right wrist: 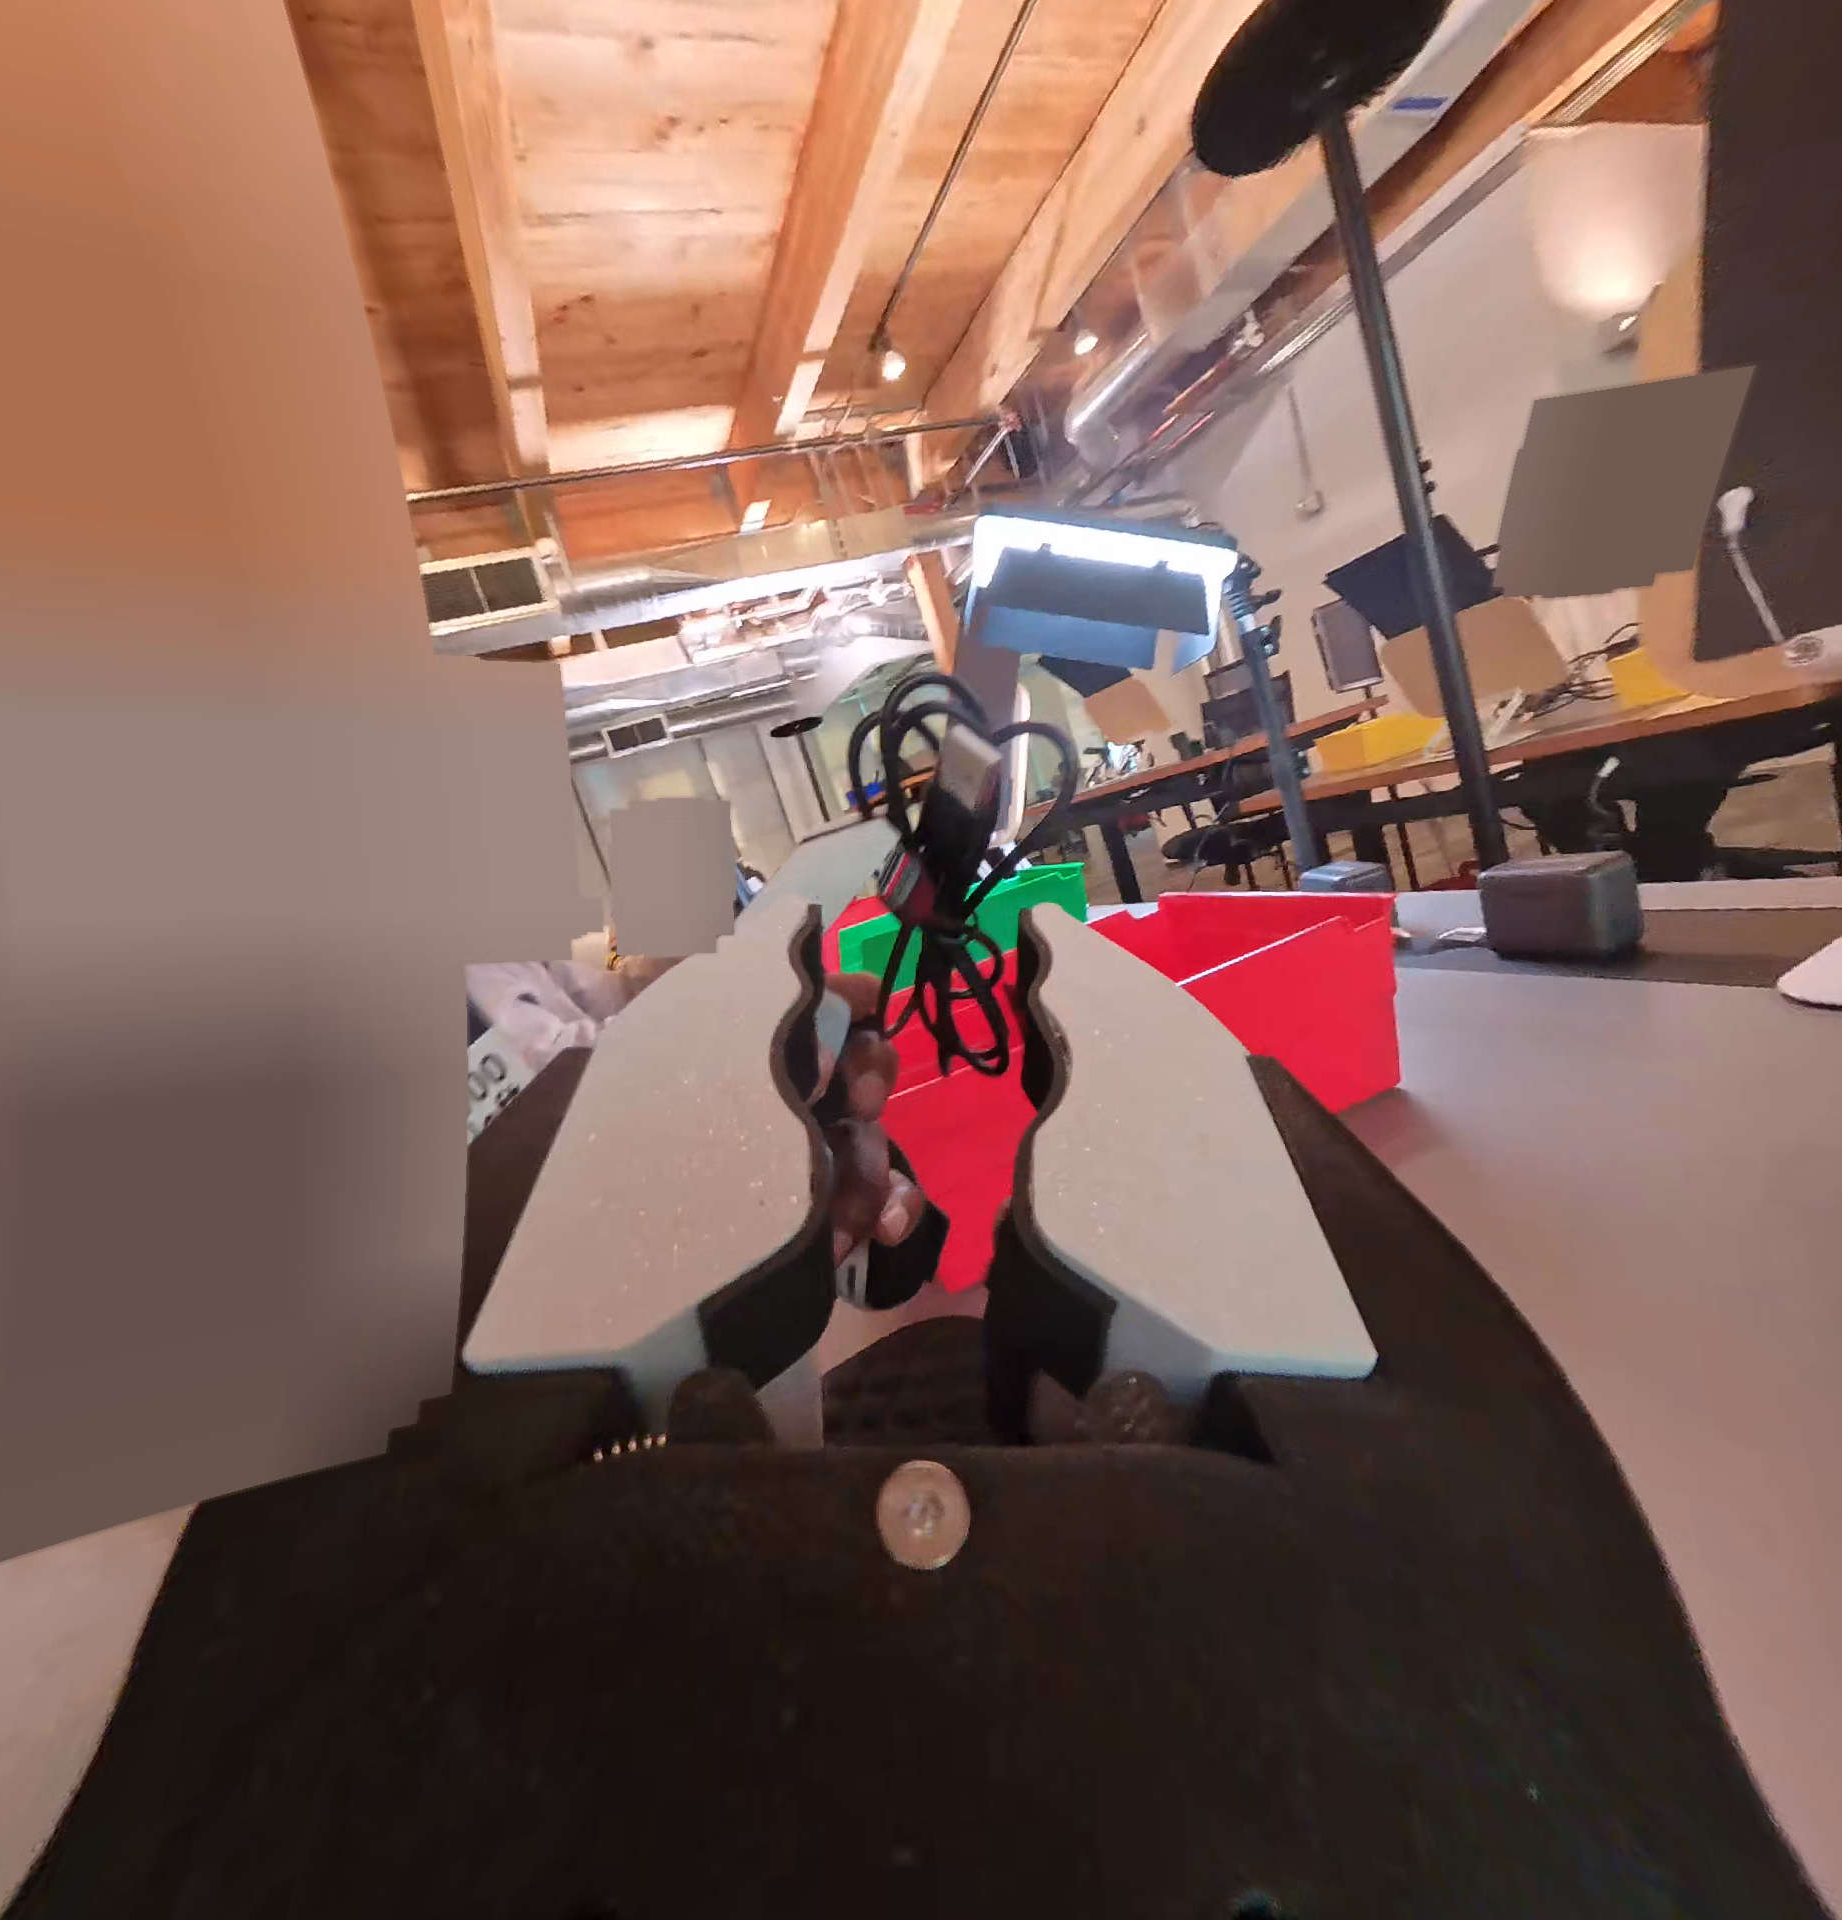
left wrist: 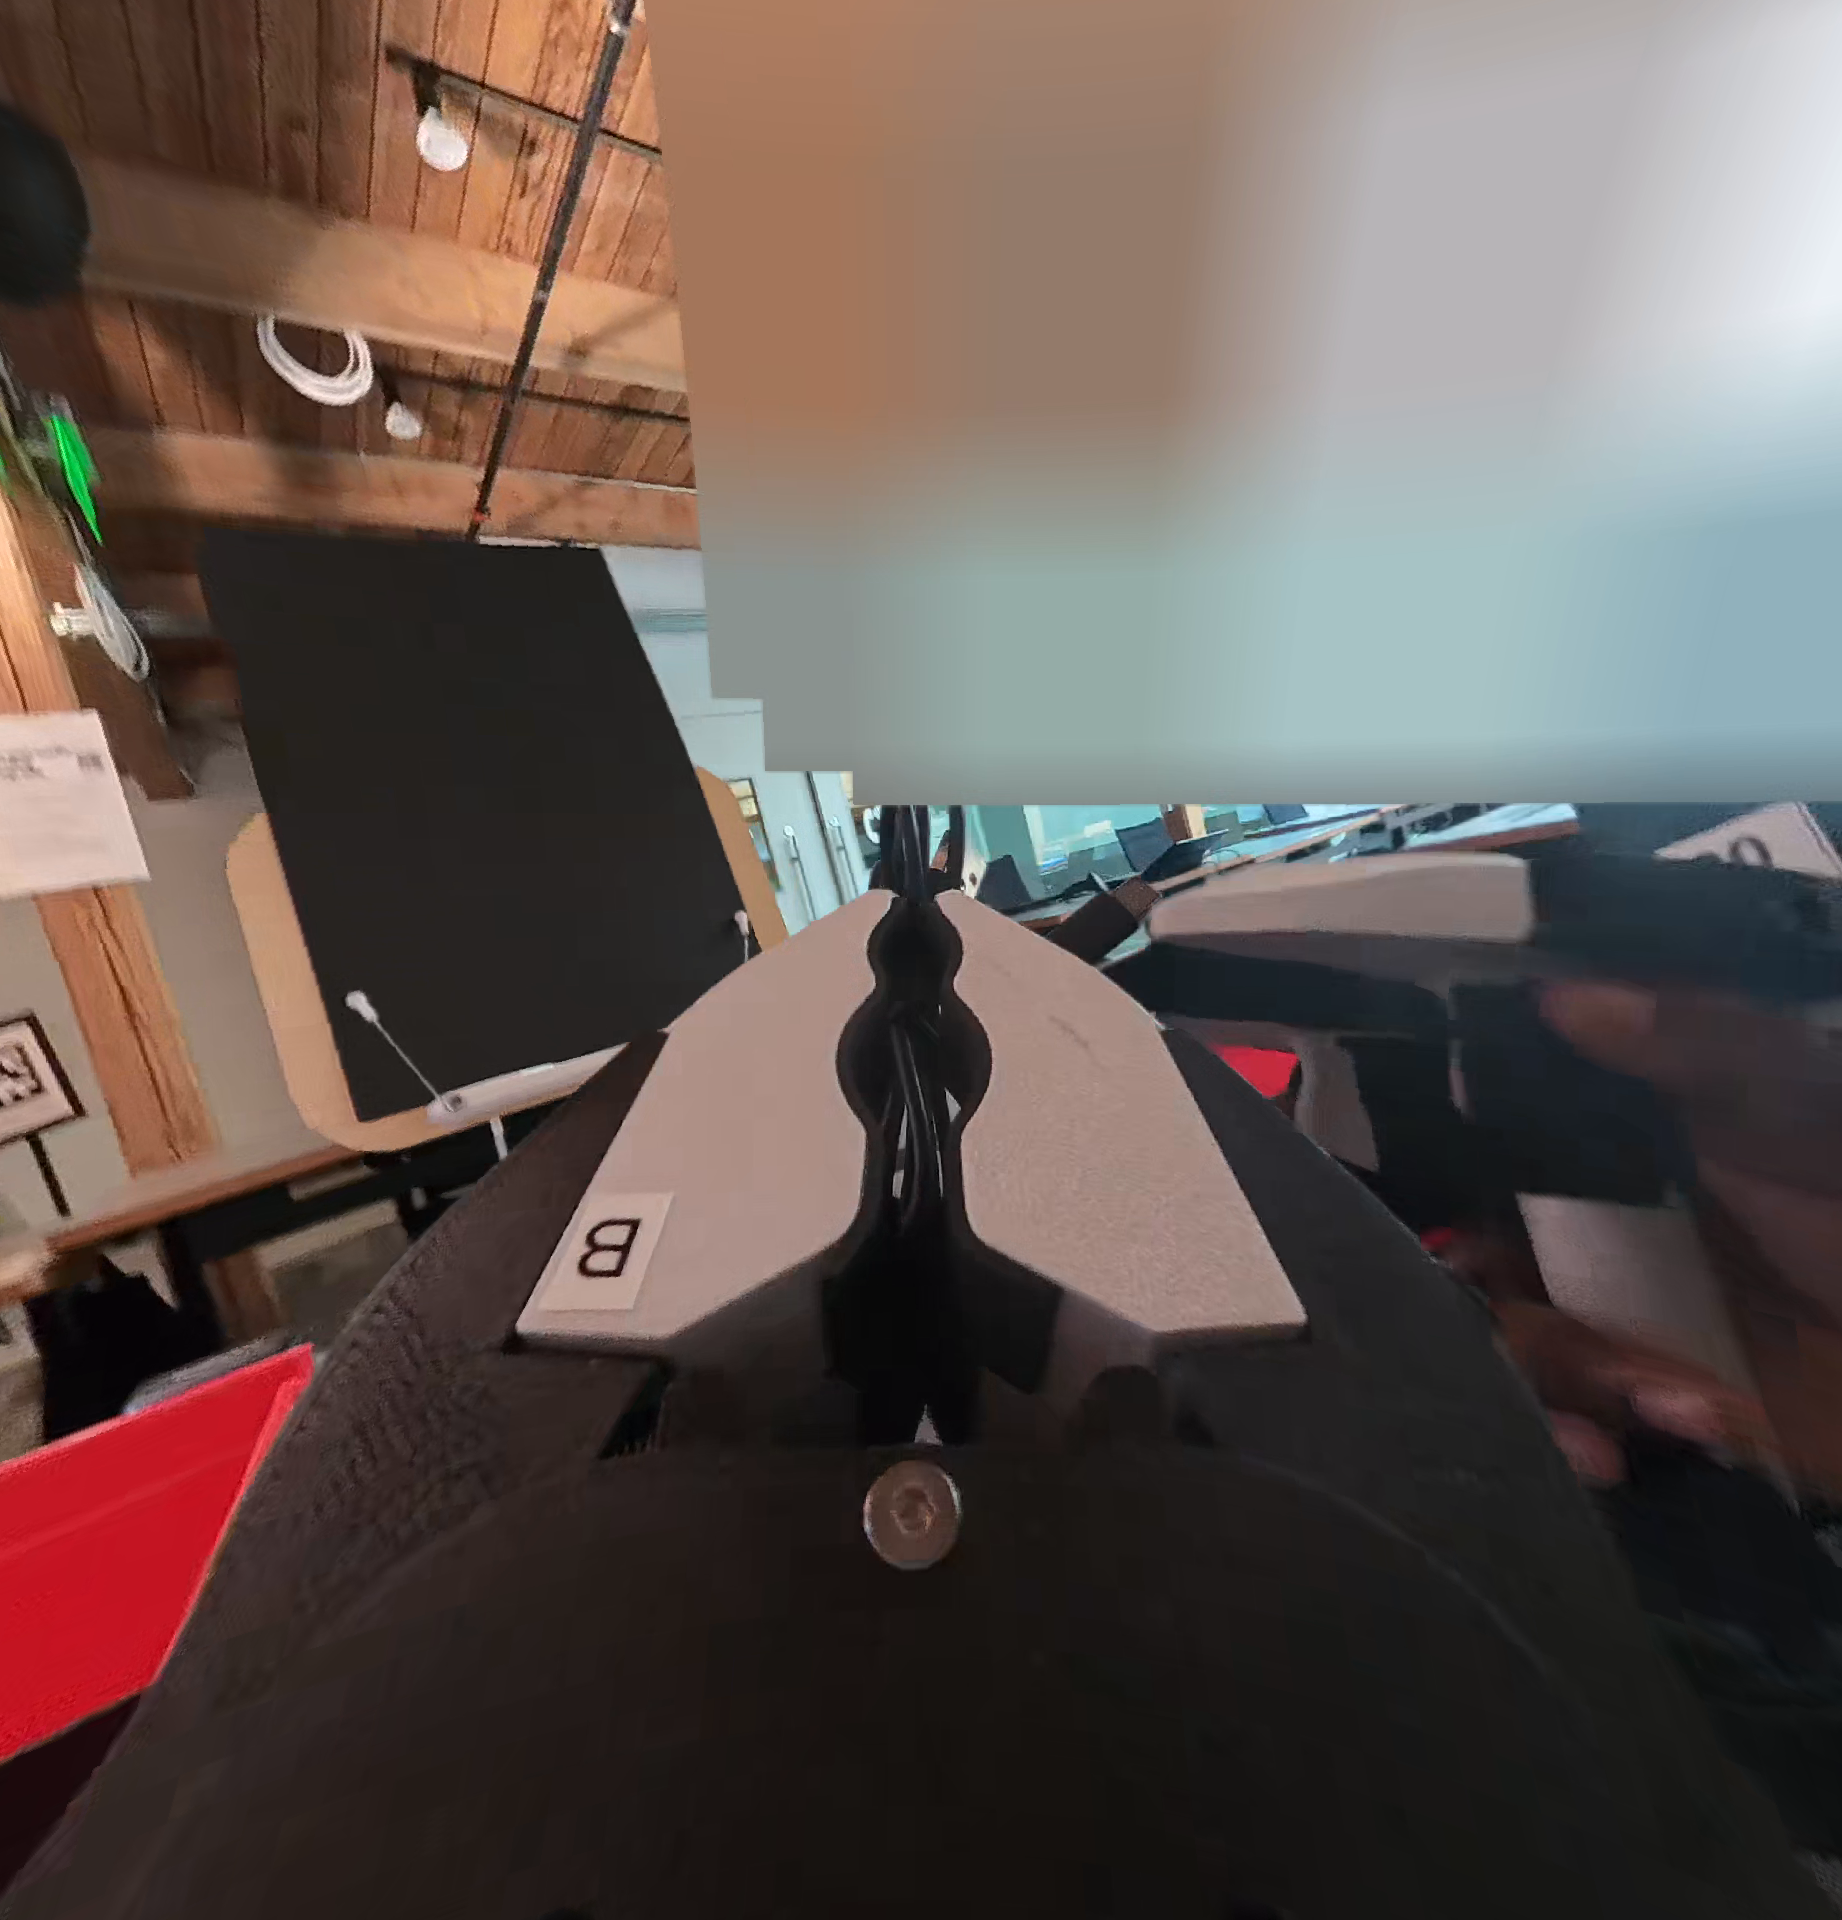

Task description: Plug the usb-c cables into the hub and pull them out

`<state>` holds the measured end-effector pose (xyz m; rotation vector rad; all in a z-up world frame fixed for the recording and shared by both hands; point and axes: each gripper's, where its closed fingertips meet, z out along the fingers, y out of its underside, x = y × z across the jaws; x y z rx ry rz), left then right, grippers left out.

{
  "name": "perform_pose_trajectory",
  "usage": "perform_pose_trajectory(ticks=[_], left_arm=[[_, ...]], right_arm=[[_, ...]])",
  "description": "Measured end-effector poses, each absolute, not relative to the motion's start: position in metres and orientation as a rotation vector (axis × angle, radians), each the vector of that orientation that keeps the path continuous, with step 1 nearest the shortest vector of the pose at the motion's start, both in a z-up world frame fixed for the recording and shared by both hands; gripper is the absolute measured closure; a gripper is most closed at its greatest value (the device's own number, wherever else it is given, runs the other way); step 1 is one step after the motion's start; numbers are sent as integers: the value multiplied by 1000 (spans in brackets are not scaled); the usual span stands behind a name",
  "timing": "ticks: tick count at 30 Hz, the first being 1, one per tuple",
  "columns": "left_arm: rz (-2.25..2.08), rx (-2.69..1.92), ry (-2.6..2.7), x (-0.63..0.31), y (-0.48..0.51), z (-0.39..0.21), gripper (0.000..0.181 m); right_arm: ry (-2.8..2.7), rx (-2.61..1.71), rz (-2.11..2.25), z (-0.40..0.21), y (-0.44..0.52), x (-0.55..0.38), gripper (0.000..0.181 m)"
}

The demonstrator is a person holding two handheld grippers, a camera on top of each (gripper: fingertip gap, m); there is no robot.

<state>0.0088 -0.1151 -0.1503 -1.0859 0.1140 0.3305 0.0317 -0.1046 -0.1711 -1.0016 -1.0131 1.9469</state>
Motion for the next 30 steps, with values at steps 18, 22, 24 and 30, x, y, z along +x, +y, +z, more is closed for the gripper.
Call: perform_pose_trajectory(ticks=[18,22,24,30], left_arm=[[184,-1136,132,9,-107,-155,152],[480,-1014,638,77,-115,-150,168],[425,-1113,745,101,-101,-167,168],[319,-1188,577,79,-78,-181,162]], right_arm=[[-1212,-1021,1326,-189,-52,39,177],[-1209,-1129,1339,-197,-43,37,177],[-1217,-1142,1363,-199,-49,34,177],[-1234,-1146,1520,-192,-63,41,177]])
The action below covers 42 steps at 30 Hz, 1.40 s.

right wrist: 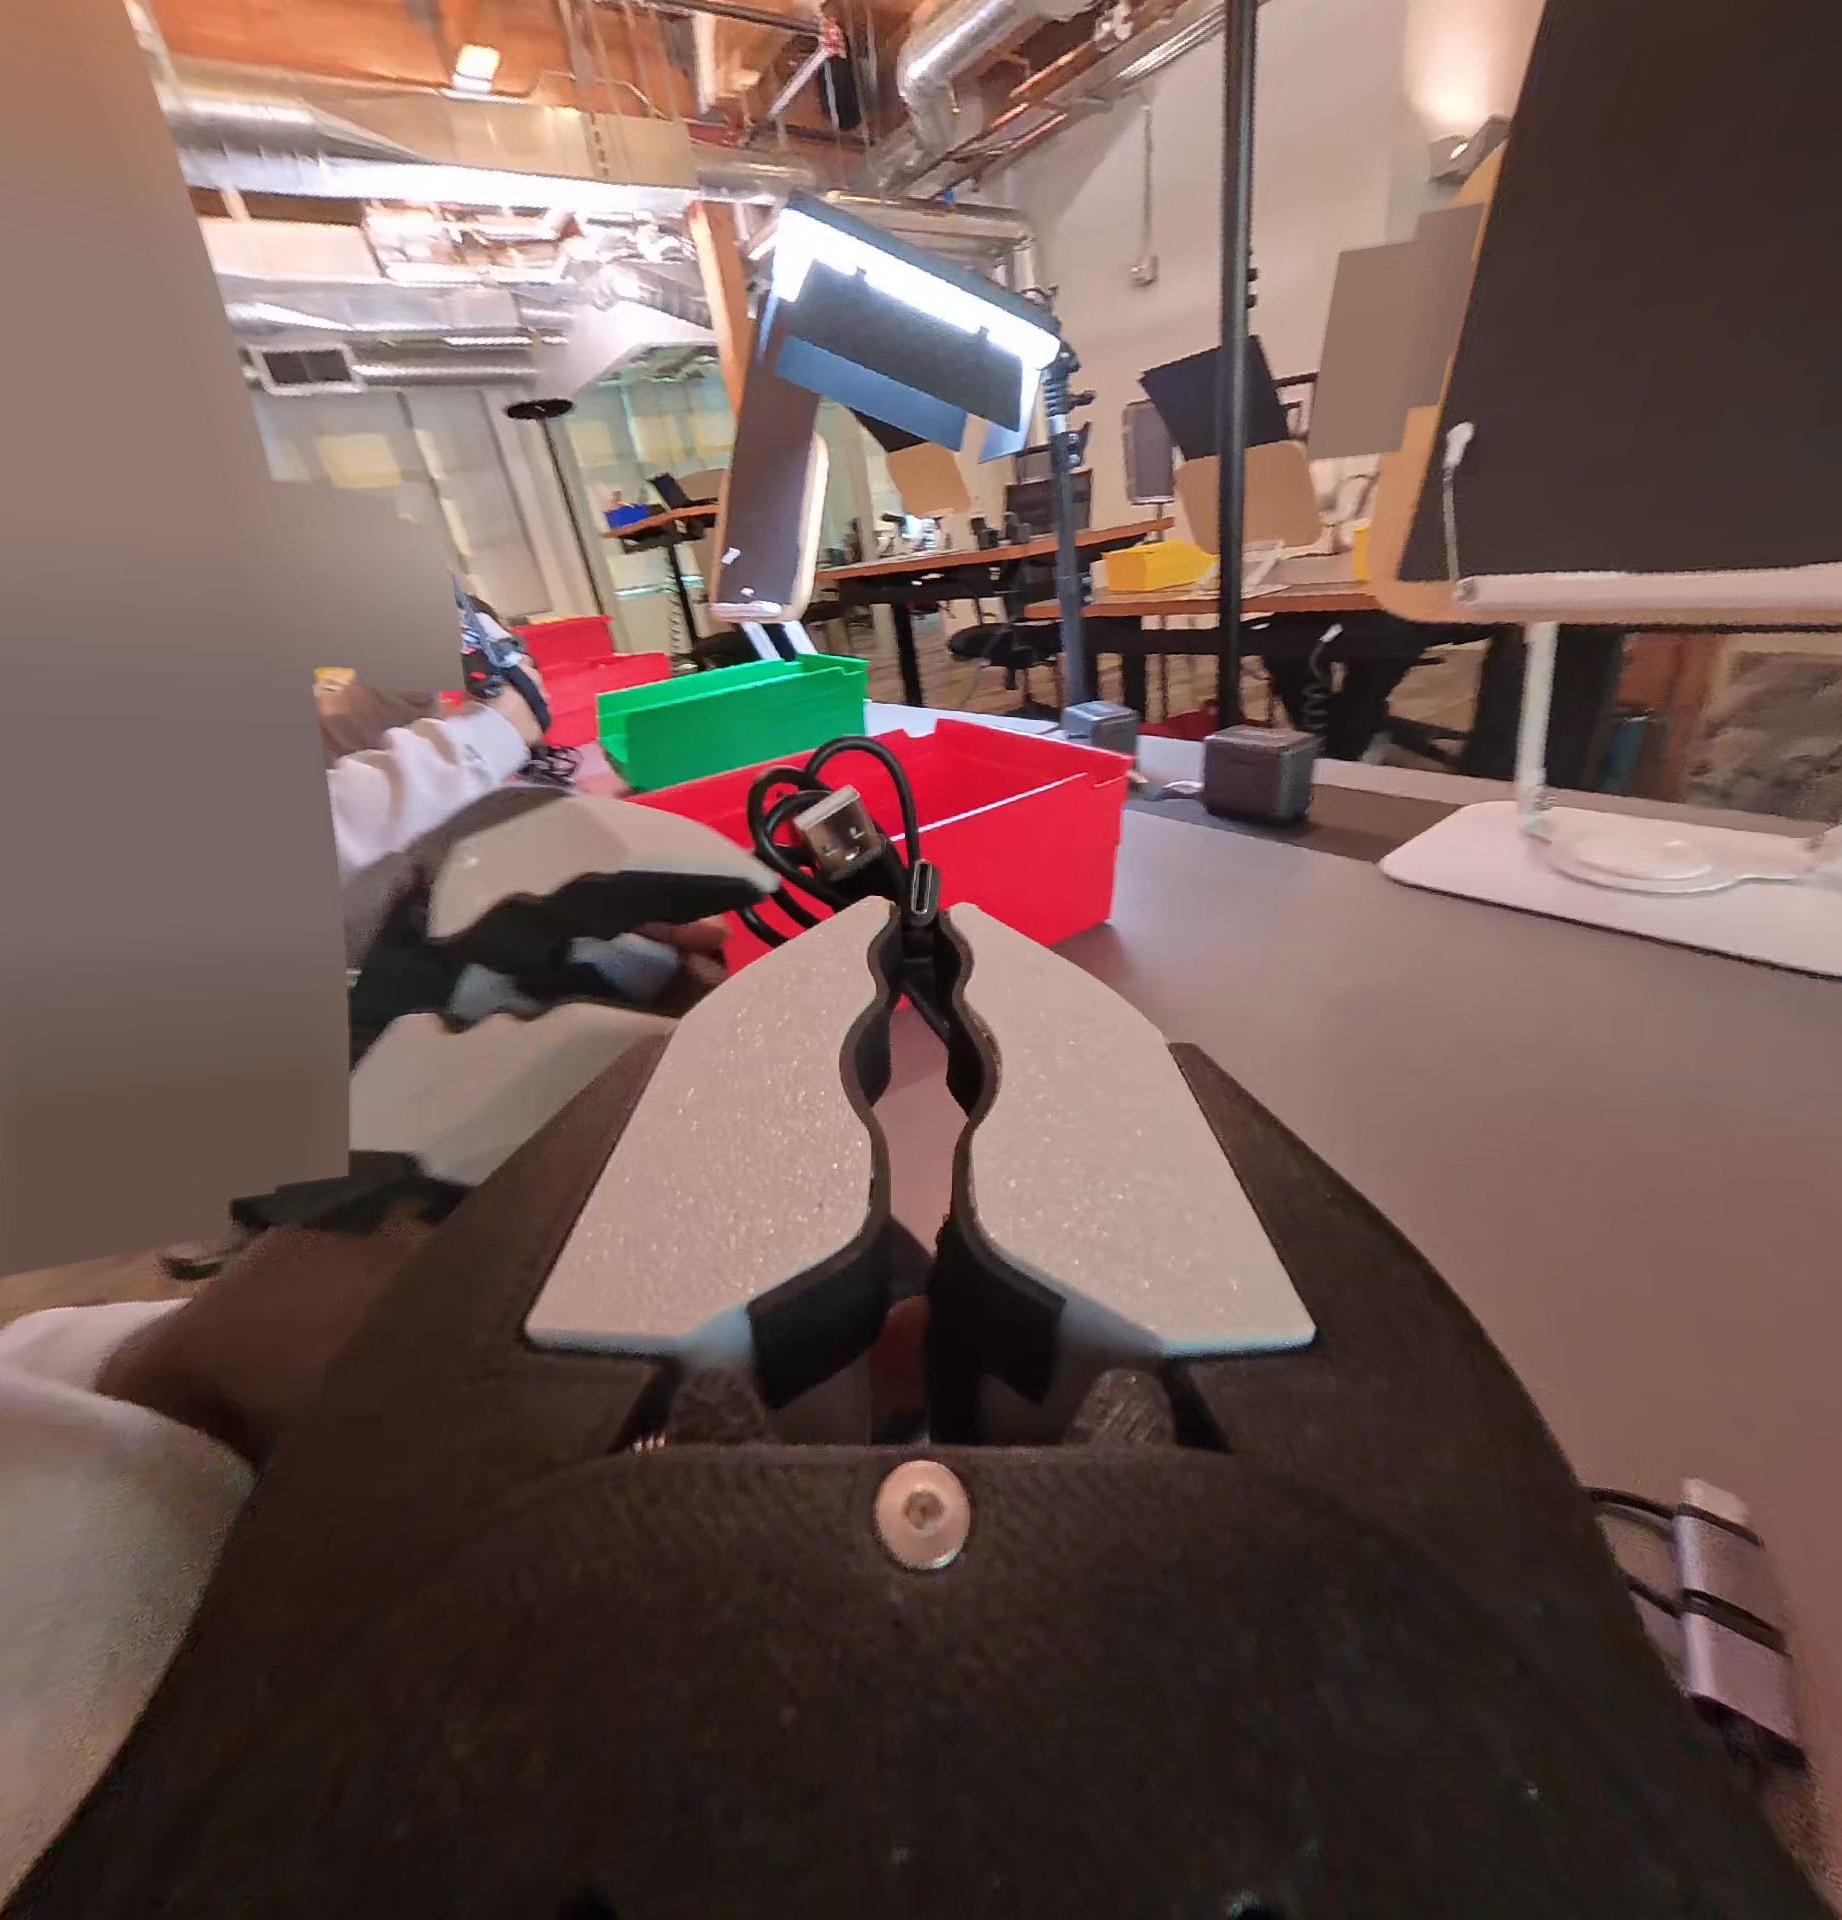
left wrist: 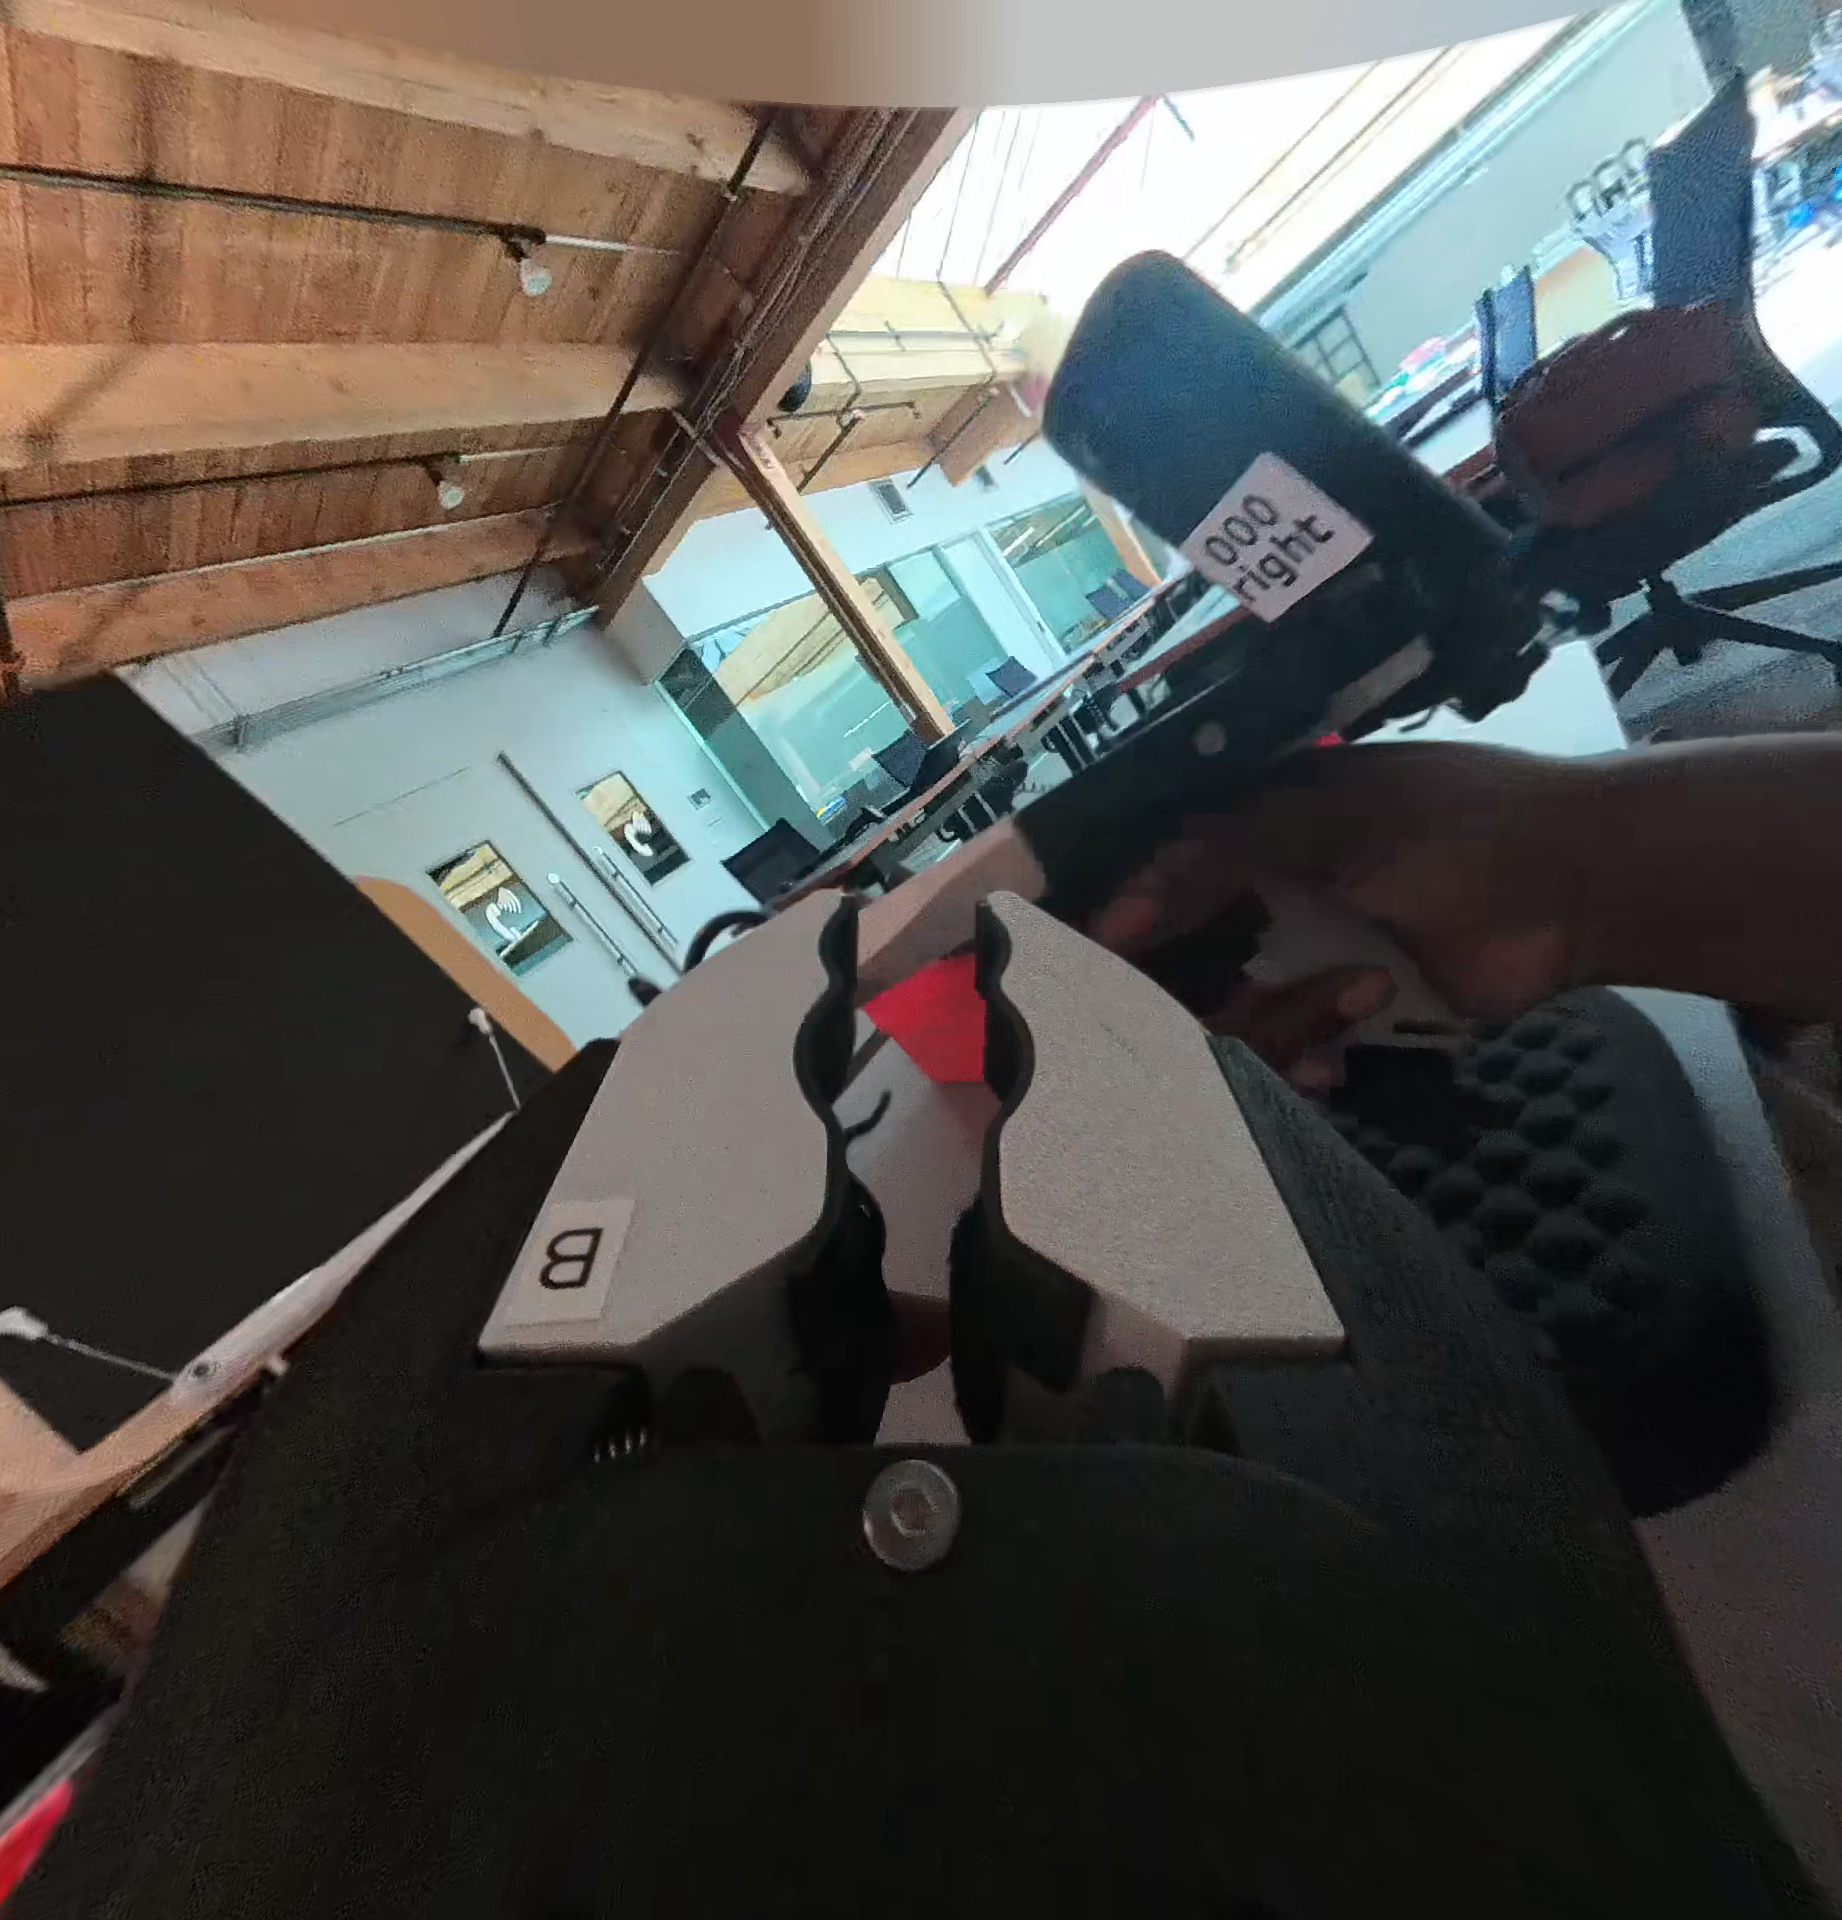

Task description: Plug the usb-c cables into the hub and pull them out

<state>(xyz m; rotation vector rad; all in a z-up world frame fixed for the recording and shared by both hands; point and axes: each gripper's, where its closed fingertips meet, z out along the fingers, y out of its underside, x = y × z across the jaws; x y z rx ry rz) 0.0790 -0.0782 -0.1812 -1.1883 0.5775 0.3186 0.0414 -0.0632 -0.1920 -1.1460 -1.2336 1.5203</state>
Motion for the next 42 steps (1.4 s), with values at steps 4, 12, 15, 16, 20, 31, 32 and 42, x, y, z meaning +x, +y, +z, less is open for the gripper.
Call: perform_pose_trajectory(ticks=[4,12,15,16,20,31,32,42], left_arm=[[378,-1213,588,66,-80,-185,157],[538,-1405,683,46,-71,-218,161],[479,-1350,636,45,-78,-207,178],[447,-1370,628,44,-78,-208,179],[372,-1507,656,43,-81,-219,181],[-184,-2019,777,58,-125,-282,181],[-192,-2031,797,59,-125,-286,180],[-295,-2016,870,69,-129,-296,180]], right_arm=[[-1301,-1199,1658,-198,-72,41,177],[-1377,-1198,1911,-201,-96,43,177],[-1344,-1204,2084,-196,-102,46,177],[-1334,-1216,2116,-196,-102,46,177],[-1407,-1170,2054,-203,-103,46,175],[-1939,-337,1176,-235,-124,81,156],[-1972,-332,1161,-240,-125,79,156],[-2152,-323,1143,-271,-133,69,171]])
